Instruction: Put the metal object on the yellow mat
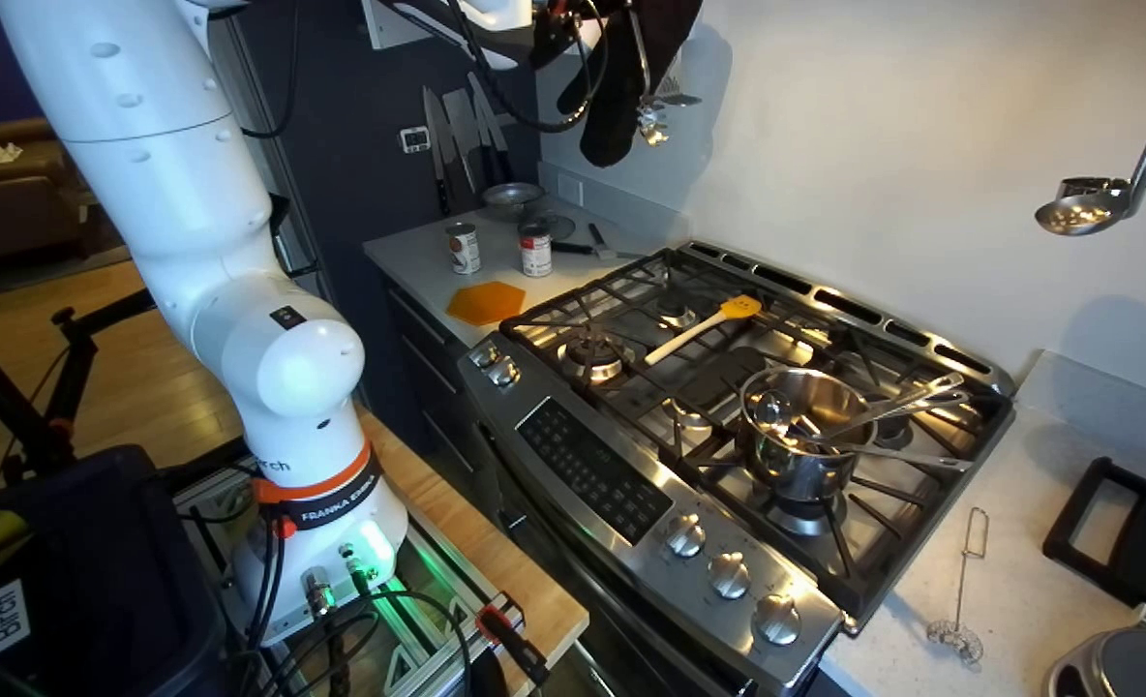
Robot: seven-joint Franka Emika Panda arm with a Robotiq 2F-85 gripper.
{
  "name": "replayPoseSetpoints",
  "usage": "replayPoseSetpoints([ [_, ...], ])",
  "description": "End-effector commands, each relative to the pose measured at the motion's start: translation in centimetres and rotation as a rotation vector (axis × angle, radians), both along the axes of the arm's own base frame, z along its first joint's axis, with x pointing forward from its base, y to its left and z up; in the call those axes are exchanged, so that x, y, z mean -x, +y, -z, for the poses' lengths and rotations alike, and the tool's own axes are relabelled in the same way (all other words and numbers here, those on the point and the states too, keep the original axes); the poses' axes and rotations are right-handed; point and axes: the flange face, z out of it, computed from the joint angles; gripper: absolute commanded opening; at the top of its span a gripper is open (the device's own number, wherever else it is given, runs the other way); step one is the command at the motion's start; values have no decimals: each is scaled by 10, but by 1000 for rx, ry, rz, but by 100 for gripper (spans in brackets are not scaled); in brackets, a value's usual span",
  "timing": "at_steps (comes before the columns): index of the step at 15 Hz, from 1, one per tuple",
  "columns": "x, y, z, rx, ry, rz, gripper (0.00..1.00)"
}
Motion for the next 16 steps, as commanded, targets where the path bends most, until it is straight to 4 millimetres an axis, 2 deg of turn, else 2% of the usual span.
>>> replayPoseSetpoints([
  [1,0,-5,-8,45,-27,23,1],
  [9,-2,-9,-19,47,-48,43,1],
  [12,-3,-16,-14,36,-34,80,1],
  [16,-5,-33,2,41,20,176,1],
])
